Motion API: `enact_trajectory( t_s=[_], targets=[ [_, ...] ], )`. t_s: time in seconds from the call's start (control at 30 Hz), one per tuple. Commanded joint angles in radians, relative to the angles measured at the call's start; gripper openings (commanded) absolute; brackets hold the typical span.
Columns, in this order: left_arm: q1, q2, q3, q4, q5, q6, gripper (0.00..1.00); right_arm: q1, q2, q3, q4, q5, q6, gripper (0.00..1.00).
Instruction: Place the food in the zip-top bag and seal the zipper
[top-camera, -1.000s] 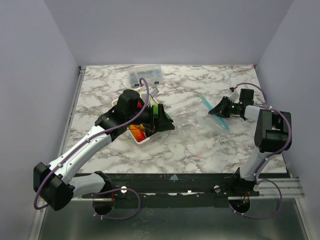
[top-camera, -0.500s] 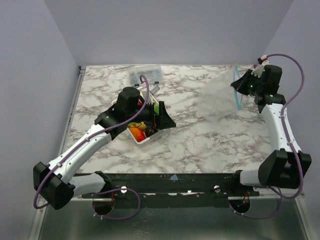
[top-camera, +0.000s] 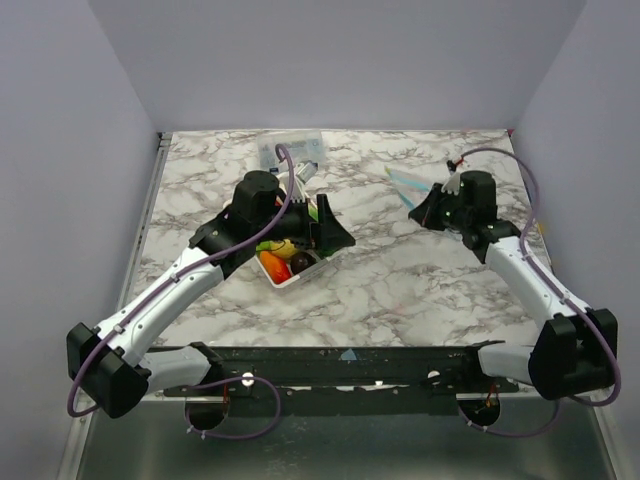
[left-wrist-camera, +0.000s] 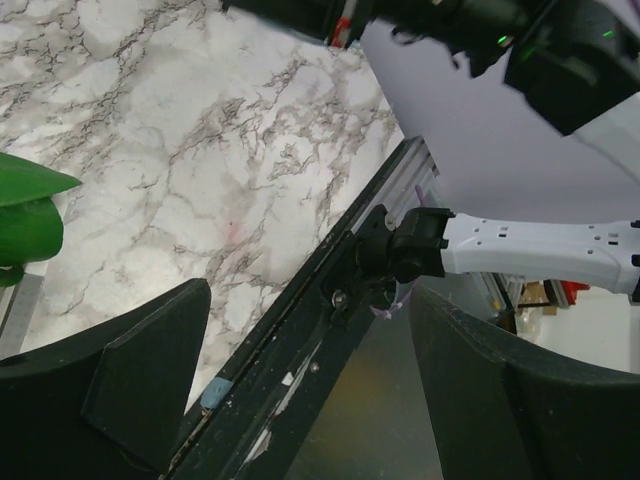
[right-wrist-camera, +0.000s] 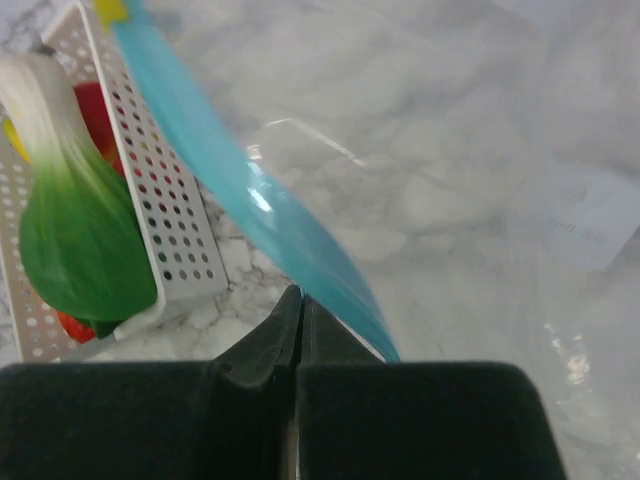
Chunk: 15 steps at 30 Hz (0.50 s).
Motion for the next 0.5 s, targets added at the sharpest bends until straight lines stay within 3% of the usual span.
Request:
enact_trajectory(
  t_s=[0.0,0.17,0.37,0.47],
  targets=[
    [-0.004,0.027,-0.027,0.054,-0.026,-0.069,0.80,0.011,0.021,-0.144,0.225,-0.180,0.144,0.00],
    [-0.004,0.078,-0.024,0.145,-0.026,-0.137,0.75,0.014,0.006,-0.199,0.327,-0.256,0.206,0.00],
    [-0.019,0.211,0.068,0.220,-0.077,-0.200,0.63,0.016,-0.039,-0.186,0.295,-0.236,0.206,0.00],
    [-0.047,0.298,0.164,0.203,-0.126,-0.202,0.62,0.019,-0.054,-0.183,0.285,-0.232,0.210,0.00]
  ],
)
